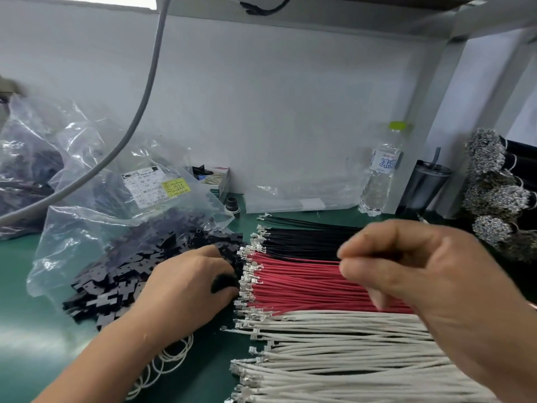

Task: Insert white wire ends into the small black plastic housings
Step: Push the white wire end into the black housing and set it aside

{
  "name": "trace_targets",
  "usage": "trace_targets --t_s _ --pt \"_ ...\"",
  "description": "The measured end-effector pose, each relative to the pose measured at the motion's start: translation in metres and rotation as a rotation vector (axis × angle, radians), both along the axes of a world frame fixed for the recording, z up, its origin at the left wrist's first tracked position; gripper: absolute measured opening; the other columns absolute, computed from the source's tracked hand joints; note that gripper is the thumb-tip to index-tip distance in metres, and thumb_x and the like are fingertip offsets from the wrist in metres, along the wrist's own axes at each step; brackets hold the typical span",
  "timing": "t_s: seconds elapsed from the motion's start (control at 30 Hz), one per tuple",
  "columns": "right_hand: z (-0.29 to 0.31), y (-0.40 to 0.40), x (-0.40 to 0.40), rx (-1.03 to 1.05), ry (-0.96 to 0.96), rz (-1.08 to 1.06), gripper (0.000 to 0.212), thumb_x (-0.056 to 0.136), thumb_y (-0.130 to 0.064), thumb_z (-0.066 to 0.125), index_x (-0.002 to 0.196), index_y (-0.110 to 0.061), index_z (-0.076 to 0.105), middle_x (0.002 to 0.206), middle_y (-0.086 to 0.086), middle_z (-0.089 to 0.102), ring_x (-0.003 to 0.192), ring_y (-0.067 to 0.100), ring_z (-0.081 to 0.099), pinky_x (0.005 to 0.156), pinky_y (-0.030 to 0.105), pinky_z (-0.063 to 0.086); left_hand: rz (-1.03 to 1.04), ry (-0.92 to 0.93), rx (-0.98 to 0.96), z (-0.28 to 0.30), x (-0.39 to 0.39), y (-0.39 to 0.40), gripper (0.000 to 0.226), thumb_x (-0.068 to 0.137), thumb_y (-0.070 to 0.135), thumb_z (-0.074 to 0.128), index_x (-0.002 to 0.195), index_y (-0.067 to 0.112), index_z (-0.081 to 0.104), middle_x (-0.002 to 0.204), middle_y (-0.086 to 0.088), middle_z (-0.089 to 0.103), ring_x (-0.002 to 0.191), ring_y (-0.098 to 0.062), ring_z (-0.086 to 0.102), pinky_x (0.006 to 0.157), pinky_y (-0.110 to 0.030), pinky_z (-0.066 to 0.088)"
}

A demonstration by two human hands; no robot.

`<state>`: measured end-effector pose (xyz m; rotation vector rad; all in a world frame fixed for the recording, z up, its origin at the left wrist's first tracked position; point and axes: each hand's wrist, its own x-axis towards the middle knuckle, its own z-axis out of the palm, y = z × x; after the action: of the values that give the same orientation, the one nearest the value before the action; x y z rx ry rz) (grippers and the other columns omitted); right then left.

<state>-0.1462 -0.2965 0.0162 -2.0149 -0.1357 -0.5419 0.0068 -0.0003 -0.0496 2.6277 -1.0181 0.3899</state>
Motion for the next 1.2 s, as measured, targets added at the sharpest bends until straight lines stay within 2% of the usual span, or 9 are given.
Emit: trace_targets --t_s 0.13,0.3,0.47,0.53,0.7,0.83,0.97,1.1,1.2 --pt "-0.009 0.025 0.087 -0.398 0.131 -0.206 0.017 0.082 -0.026 0.082 0.087 -0.041 0.078 0.082 -0.019 0.075 0.077 -0.006 0.067 0.073 0.015 0.051 -0.010 -0.035 0.055 0.005 -0.004 0.001 0.027 0.084 0.051 0.068 0.109 0.044 0.076 0.098 0.027 0.067 0.080 0.004 0.063 0.066 -0.018 0.058" --pt "-0.041 0.018 0.143 -0.705 0.389 -0.268 0.027 0.094 -0.033 0.068 0.121 -0.035 0.072 0.123 -0.012 0.070 0.116 0.011 0.062 0.095 0.029 0.048 -0.036 -0.097 0.120 0.004 0.000 0.002 0.026 0.091 0.049 0.053 0.107 0.038 0.071 0.097 0.020 0.064 0.083 0.001 0.062 0.069 -0.024 0.058" --pt "-0.046 0.015 0.157 -0.758 0.402 -0.271 0.004 0.088 -0.036 0.075 0.089 -0.040 0.074 0.096 -0.020 0.069 0.096 0.008 0.062 0.075 0.026 0.043 -0.076 -0.135 0.146 0.003 0.001 0.002 0.028 0.097 0.051 0.048 0.109 0.036 0.069 0.094 0.015 0.057 0.085 -0.005 0.060 0.068 -0.025 0.052" --pt "-0.045 0.013 0.160 -0.795 0.390 -0.251 0.018 0.086 -0.033 0.076 0.074 -0.040 0.066 0.083 -0.021 0.063 0.087 0.007 0.060 0.066 0.023 0.039 -0.084 -0.104 0.124 0.006 0.000 0.001 0.028 0.096 0.057 0.054 0.113 0.039 0.069 0.097 0.018 0.056 0.089 -0.006 0.060 0.068 -0.023 0.046" --pt "-0.047 0.016 0.158 -0.774 0.363 -0.219 0.013 0.089 -0.031 0.074 0.101 -0.035 0.074 0.101 -0.019 0.068 0.096 0.007 0.062 0.083 0.029 0.049 -0.059 -0.058 0.067 0.012 -0.004 0.002 0.032 0.091 0.061 0.060 0.117 0.044 0.068 0.101 0.024 0.058 0.091 -0.001 0.061 0.076 -0.020 0.049" --pt "-0.046 0.017 0.157 -0.799 0.333 -0.225 0.018 0.088 -0.029 0.076 0.077 -0.040 0.065 0.085 -0.022 0.059 0.086 0.005 0.059 0.071 0.026 0.040 -0.001 -0.083 -0.010 0.014 -0.006 0.002 0.026 0.085 0.045 0.070 0.109 0.038 0.075 0.099 0.025 0.066 0.081 0.001 0.064 0.069 -0.019 0.057" --pt "-0.035 0.016 0.146 -0.877 0.173 -0.279 0.005 0.093 -0.027 0.069 0.095 -0.030 0.072 0.096 -0.014 0.067 0.087 0.009 0.062 0.069 0.025 0.038 -0.015 -0.047 -0.397 0.010 -0.006 0.000 0.029 0.079 0.014 0.081 0.106 0.026 0.082 0.093 0.027 0.073 0.071 0.007 0.067 0.070 -0.013 0.057" --pt "-0.010 0.017 0.125 -1.001 -0.218 -0.374 0.016 0.094 -0.006 0.067 0.105 -0.016 0.072 0.092 0.000 0.063 0.088 0.024 0.061 0.063 0.034 0.049 -0.078 0.557 -0.948 0.012 -0.016 -0.009 0.034 0.088 0.000 0.073 0.095 0.032 0.084 0.078 0.005 0.080 0.067 -0.012 0.074 0.060 -0.012 0.052" --pt "-0.005 0.023 0.098 -0.970 -0.435 -0.431 0.026 0.090 0.003 0.069 0.110 -0.012 0.073 0.089 0.002 0.056 0.081 0.022 0.054 0.056 0.035 0.049 -0.101 0.761 -1.098 0.016 -0.019 -0.011 0.039 0.088 -0.008 0.069 0.089 0.027 0.084 0.075 -0.011 0.078 0.063 -0.011 0.069 0.059 -0.016 0.054"
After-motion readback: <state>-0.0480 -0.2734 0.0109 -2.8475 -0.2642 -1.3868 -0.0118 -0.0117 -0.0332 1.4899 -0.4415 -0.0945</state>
